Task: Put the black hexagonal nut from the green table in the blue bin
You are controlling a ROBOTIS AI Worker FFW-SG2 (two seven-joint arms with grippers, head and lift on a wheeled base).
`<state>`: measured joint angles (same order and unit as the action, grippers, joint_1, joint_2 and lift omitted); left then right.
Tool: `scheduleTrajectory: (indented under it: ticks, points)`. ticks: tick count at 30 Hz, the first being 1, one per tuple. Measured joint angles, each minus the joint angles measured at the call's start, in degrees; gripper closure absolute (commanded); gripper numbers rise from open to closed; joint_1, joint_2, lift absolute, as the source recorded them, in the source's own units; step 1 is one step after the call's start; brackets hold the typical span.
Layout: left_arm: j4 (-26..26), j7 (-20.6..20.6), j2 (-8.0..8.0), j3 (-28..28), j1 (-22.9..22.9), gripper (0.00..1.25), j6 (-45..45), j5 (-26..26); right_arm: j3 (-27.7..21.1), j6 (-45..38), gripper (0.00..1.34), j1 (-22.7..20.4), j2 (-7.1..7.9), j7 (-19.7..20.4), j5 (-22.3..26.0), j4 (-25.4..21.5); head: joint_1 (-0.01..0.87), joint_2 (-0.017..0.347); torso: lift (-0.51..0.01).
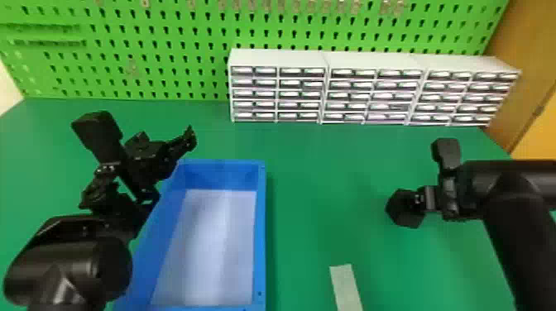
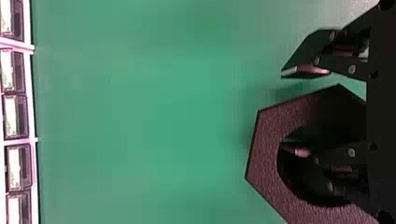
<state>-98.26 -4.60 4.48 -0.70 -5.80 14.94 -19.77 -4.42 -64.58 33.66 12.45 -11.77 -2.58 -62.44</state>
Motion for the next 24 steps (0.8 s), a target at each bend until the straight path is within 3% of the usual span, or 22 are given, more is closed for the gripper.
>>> scheduleTrajectory:
  ticks: [24]
  points:
    - [0.00, -0.15, 0.00, -0.16, 0.00, 0.12, 0.00, 0.00, 1.10, -0.04, 1.01, -0.24, -0.18, 0.00, -1.81, -2.29, 0.692, 0.009, -0.097]
